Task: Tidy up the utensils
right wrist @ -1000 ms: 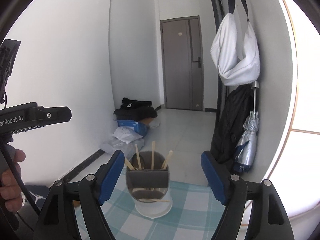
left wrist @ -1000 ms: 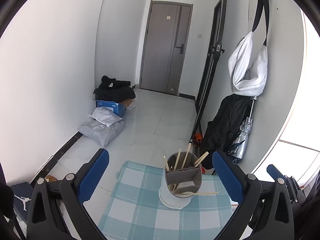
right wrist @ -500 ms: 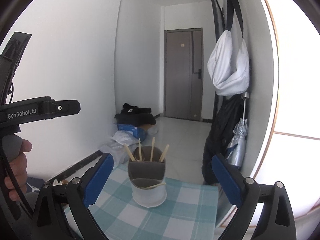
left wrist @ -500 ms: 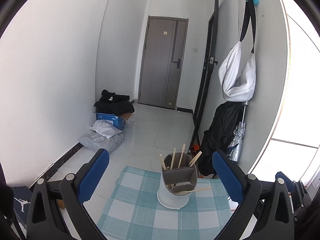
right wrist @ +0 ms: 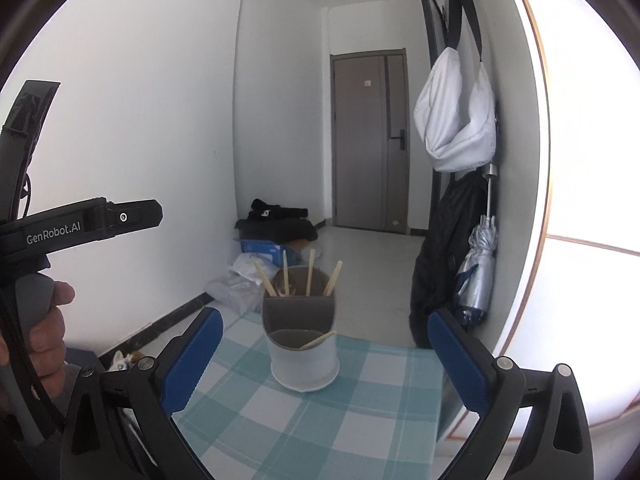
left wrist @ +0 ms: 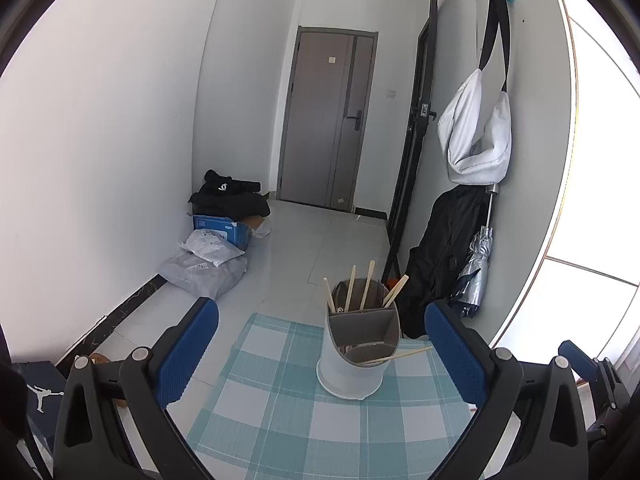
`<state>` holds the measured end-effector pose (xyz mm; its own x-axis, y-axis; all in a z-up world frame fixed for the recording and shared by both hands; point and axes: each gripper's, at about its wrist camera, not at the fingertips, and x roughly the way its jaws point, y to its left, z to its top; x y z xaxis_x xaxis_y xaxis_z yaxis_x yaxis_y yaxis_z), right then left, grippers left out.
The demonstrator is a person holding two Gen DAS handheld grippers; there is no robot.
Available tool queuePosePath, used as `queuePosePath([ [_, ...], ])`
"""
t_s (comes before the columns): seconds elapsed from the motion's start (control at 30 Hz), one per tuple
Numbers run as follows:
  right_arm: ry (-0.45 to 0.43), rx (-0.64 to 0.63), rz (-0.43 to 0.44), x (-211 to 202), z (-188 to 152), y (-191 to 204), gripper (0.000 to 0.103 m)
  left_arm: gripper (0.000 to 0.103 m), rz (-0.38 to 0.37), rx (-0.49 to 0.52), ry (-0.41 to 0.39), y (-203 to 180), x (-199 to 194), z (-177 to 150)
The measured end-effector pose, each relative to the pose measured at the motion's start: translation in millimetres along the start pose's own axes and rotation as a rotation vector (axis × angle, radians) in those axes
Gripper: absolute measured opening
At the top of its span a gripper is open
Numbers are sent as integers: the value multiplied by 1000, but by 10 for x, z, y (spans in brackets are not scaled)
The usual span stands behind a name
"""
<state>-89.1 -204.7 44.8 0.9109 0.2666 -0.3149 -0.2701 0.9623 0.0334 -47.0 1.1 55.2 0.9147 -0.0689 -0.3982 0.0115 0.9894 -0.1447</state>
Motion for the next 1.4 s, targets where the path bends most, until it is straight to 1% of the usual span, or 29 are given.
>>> queuePosePath([
  [0.1, -1, 11, 8, -18, -73, -7, 103, 101, 6, -1, -10, 35, 22, -88],
  [0.2, -3, -5, 3, -13, -150, 18, 103, 101, 8, 20, -11, 38, 61, -174],
  [0.33, 20, 12, 10, 32, -245, 13, 103, 101, 17, 34, 8, 56, 142, -295],
  [0.4, 32, 24, 6, 57, -287, 1, 103, 101, 19, 34, 19, 79, 188, -359],
  [0.47, 48, 32, 3, 87, -316, -11, 103, 101, 42, 39, 27, 99, 232, -425],
  [0.53, 63, 34, -6, 121, -350, -16, 103, 101, 40, 36, 41, 122, 269, -468],
  [0.63, 83, 38, -17, 174, -397, -17, 103, 101, 34, 31, 56, 132, 302, -491],
  [0.73, 100, 56, -21, 213, -428, -36, 103, 101, 30, 39, 50, 117, 274, -499],
  [0.9, 96, 41, -42, 222, -444, -29, 103, 101, 15, 56, 50, 96, 217, -523],
  [1.0, 89, 31, -49, 223, -443, -31, 103, 101, 23, 75, 40, 76, 203, -528],
  [1.27, 85, 23, -53, 213, -452, -21, 103, 101, 9, 39, 66, 122, 245, -535],
  [1.4, 87, 16, -55, 204, -458, -4, 103, 101, 15, 53, 64, 93, 237, -548],
])
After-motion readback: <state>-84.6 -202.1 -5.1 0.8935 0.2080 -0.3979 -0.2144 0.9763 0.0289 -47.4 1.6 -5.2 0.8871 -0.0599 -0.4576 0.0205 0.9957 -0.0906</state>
